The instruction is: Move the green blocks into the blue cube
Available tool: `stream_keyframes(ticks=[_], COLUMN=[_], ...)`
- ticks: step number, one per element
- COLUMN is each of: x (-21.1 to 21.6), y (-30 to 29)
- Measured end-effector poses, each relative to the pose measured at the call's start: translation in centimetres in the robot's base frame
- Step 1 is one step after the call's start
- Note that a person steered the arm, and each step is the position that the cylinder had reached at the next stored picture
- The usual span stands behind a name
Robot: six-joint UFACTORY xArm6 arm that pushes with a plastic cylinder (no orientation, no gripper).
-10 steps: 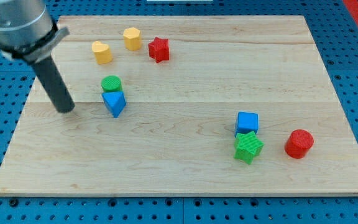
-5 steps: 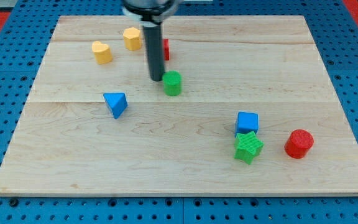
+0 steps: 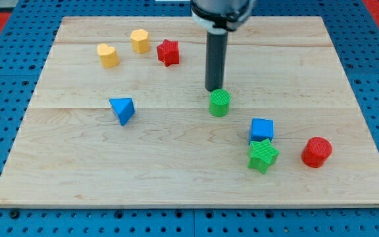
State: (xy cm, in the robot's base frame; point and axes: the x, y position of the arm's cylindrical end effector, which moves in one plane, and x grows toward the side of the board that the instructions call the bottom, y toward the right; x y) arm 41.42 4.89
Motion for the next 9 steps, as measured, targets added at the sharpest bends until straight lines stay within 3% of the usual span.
stream_keyframes(ticks=[1,2,3,4,5,7,8,9], x=[2.5,1.7,4.3,5.7,5.5,-0.9,1.3,4.2], y=[3.0,0.4,-0.6,6.0,-1.2,-16.5,-20.4,-13.0])
